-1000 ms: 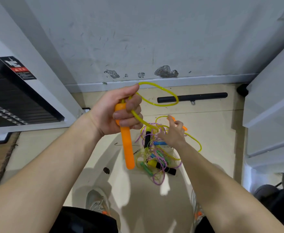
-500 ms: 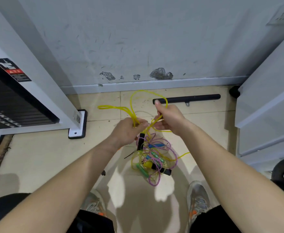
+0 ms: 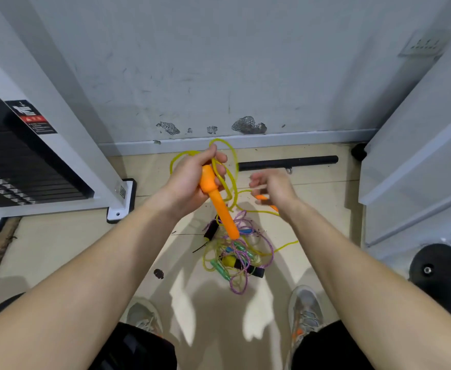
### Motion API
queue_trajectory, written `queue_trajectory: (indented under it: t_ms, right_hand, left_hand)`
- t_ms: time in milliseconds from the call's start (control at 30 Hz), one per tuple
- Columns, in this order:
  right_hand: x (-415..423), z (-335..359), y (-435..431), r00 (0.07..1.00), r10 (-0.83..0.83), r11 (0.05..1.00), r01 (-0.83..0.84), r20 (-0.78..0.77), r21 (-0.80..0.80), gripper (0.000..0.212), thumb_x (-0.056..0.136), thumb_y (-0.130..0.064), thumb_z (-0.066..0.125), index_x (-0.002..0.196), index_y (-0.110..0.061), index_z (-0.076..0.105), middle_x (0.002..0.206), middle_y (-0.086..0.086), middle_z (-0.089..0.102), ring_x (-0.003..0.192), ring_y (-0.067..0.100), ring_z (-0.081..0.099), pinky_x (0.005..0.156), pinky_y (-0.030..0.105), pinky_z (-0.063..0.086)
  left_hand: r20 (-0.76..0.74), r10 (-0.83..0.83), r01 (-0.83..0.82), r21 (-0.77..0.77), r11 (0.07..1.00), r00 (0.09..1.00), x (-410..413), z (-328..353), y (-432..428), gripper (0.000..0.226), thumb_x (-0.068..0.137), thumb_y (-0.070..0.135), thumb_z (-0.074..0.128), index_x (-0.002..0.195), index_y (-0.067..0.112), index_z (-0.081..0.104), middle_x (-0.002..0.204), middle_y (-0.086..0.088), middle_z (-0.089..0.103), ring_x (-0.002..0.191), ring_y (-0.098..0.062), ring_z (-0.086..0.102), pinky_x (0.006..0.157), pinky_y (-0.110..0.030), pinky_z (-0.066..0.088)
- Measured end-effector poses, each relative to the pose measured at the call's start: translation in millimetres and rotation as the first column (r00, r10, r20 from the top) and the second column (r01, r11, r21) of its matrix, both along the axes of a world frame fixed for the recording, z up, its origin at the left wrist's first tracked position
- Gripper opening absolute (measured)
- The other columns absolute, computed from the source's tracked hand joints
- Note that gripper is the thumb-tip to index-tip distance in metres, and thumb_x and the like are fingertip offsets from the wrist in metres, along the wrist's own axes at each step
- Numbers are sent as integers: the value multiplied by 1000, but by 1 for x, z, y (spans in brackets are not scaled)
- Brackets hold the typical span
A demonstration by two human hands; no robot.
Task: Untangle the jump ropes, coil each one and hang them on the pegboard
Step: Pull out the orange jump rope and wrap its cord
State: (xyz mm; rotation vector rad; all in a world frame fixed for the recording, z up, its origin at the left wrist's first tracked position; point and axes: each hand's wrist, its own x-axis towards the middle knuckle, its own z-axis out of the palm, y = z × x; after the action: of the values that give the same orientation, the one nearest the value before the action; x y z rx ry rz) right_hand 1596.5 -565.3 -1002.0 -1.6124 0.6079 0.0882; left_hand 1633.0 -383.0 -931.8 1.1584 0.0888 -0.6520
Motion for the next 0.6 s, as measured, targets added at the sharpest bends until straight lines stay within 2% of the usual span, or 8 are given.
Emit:
queue_trajectory:
  t_ms: [67, 167, 233, 300, 333, 433, 500, 600]
  right_hand:
    - [-13, -40, -1, 968, 230, 943, -247, -102, -224, 45, 87, 4, 46, 118, -23, 65, 114, 1, 51, 80, 20, 54, 61, 28, 45]
    - [-19, -78, 15, 858, 436, 818, -504, -272, -278, 71, 83, -13, 64, 144, -44, 44, 132, -7, 26, 110, 20, 47, 79, 30, 45]
    - [-13, -96, 31, 833, 504, 809, -548, -230, -213, 49, 73, -31, 72, 117, -52, 64, 121, 1, 45, 99, 22, 56, 73, 29, 46]
    - [-11, -101, 46, 798, 548, 775, -597, -250, -207, 11, 89, -32, 65, 93, -30, 75, 98, 19, 62, 79, 27, 60, 70, 31, 44]
    - [-10, -104, 50, 793, 541, 757, -604, -280, -248, 24, 98, -32, 56, 89, -15, 70, 95, 23, 65, 74, 30, 60, 69, 35, 43]
    - [-13, -107, 43, 906, 358, 837, -418, -225, -352, 31, 103, -25, 48, 78, -12, 61, 83, 15, 72, 61, 21, 63, 66, 38, 52]
    - [-9, -95, 28, 986, 128, 966, -147, -104, -214, 27, 102, -16, 48, 82, -8, 66, 81, 15, 74, 62, 22, 69, 68, 41, 61]
    - [3, -56, 5, 995, -96, 995, 96, 24, 35, 26, 103, -15, 52, 84, 0, 61, 76, 21, 65, 60, 25, 61, 55, 30, 55]
  left_hand:
    - [-161, 17, -38, -128, 991, 987, 4, 7, 2, 33, 102, 33, 49, 76, 14, 58, 53, 3, 50, 39, -9, 40, 62, -25, 33]
    - [-291, 2, -74, -236, 969, 957, 7, 14, 3, 31, 101, 34, 50, 76, 16, 57, 53, 7, 50, 37, -6, 39, 62, -21, 33]
    - [-320, -4, -90, -279, 956, 947, 11, 17, 4, 30, 100, 34, 50, 78, 16, 58, 55, 8, 51, 36, -5, 40, 63, -19, 31]
    - [-317, 3, -103, -299, 949, 948, 16, 20, 8, 29, 100, 36, 50, 80, 17, 59, 58, 9, 54, 36, -5, 42, 63, -18, 32]
    - [-282, 17, -102, -289, 952, 959, 21, 19, 11, 29, 101, 38, 49, 81, 18, 59, 59, 9, 55, 37, -5, 43, 62, -19, 34]
    - [-18, 100, -102, -134, 986, 995, 36, 14, 25, 32, 102, 43, 46, 85, 19, 59, 64, 6, 56, 43, -8, 42, 51, -21, 38]
    - [212, 133, -145, 41, 989, 968, 47, 3, 35, 27, 101, 38, 51, 87, 17, 61, 65, 3, 57, 46, -11, 42, 50, -22, 36]
    - [471, 27, -227, 372, 900, 882, 55, -22, 43, 12, 97, 16, 61, 85, 17, 63, 62, -2, 53, 48, -18, 47, 48, -26, 38]
